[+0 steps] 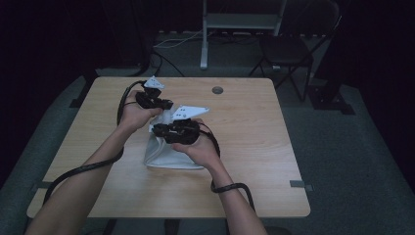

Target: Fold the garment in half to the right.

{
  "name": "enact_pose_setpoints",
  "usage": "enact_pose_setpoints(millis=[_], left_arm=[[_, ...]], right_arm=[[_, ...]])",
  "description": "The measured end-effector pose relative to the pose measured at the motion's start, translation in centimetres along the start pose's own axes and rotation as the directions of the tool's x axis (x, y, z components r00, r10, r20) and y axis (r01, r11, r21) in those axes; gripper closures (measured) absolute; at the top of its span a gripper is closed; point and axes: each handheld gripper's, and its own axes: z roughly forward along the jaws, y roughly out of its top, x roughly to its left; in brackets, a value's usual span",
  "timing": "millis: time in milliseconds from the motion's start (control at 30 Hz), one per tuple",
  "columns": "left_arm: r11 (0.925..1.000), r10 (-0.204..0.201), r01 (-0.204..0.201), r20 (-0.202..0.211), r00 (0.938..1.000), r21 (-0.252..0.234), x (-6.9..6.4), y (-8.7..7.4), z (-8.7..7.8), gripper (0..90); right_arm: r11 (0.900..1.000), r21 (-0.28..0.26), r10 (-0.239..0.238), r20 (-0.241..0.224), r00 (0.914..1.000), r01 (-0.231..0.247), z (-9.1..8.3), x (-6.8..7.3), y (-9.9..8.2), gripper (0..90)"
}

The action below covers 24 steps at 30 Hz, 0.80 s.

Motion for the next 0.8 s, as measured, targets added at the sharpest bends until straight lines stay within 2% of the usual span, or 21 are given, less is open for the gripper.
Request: enact_pose_setpoints(millis=[800], left_arm=[[0.9999, -0.002, 0.002, 0.017, 0.9999, -0.013, -1.0, 0.1, 1.3, 84.4]], right_arm=[[0.9997, 0.003, 0.026, 0.015, 0.9996, -0.026, -1.2, -0.5, -1.2, 76.5]])
